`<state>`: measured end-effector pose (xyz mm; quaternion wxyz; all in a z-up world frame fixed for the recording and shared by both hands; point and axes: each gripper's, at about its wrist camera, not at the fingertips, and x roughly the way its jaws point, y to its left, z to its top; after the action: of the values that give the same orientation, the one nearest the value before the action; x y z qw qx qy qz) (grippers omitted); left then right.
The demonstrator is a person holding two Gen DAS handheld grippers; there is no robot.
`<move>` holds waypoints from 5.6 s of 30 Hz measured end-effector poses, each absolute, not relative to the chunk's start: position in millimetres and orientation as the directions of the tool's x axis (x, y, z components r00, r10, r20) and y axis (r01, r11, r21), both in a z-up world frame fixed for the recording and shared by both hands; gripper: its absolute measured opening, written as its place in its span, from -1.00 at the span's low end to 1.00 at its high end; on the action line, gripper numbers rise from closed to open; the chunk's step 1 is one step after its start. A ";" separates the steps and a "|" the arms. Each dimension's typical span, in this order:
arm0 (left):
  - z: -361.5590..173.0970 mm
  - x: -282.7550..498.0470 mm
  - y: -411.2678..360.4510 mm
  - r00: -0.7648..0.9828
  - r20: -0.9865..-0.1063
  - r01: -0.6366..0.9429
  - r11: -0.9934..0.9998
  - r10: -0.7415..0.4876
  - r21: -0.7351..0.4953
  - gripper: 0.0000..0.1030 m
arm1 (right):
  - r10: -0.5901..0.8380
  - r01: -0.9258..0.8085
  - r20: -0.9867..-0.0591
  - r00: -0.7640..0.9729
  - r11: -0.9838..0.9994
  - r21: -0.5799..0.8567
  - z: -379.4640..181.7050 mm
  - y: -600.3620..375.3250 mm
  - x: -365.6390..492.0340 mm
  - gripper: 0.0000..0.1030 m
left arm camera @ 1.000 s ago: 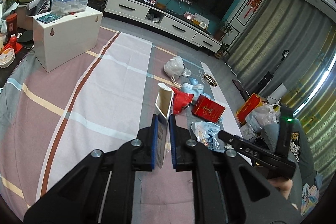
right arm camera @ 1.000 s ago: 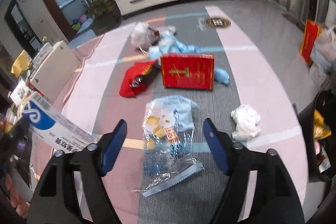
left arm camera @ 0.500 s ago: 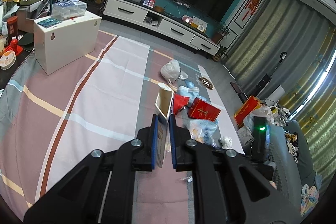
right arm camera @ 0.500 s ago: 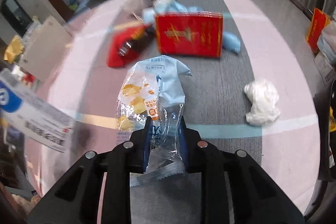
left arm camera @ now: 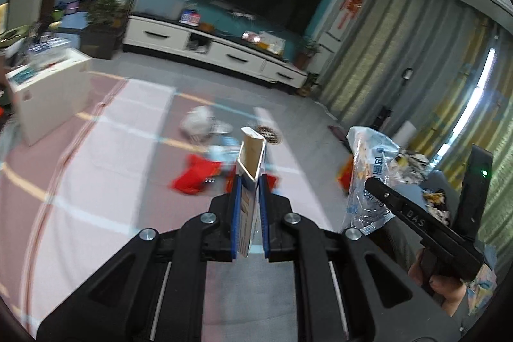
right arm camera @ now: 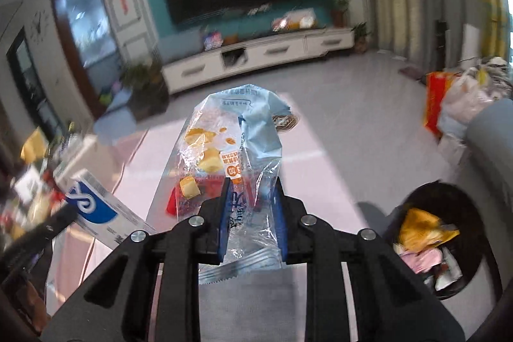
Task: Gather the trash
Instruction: 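Carry the medicine box and clear snack bag over the black bin, then open both grippers to drop box and bag into the bin, then withdraw, then grasp the white plastic bag with the right gripper and lift it, then lower the white plastic bag in front of the left gripper and release, then grasp the white plastic bag with the left gripper while the right grasps the blue cloth and mask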
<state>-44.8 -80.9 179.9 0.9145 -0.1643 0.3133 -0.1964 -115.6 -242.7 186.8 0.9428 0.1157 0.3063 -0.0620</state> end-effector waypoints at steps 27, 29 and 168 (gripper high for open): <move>93.1 -7.4 -383.2 0.297 -0.541 0.533 0.607 -0.787 -0.590 -0.76 | -0.465 0.820 -0.779 0.421 0.563 0.107 106.9 -470.8 -198.1 -0.51; 77.5 -6.8 -389.8 0.274 -0.575 0.532 0.620 -0.771 -0.577 -0.75 | -0.452 0.828 -0.802 0.391 0.553 0.093 97.1 -473.8 -194.7 -0.51; 74.4 11.5 49.3 0.593 -0.741 -0.037 0.908 -0.316 -0.417 -0.48 | 0.311 -0.122 -0.875 0.372 0.951 0.286 77.9 -140.0 29.7 -0.43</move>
<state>11.5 49.3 74.4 0.8700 -0.1985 0.4441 -0.0802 29.7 -140.0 77.9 0.8237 0.0864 0.5448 0.1314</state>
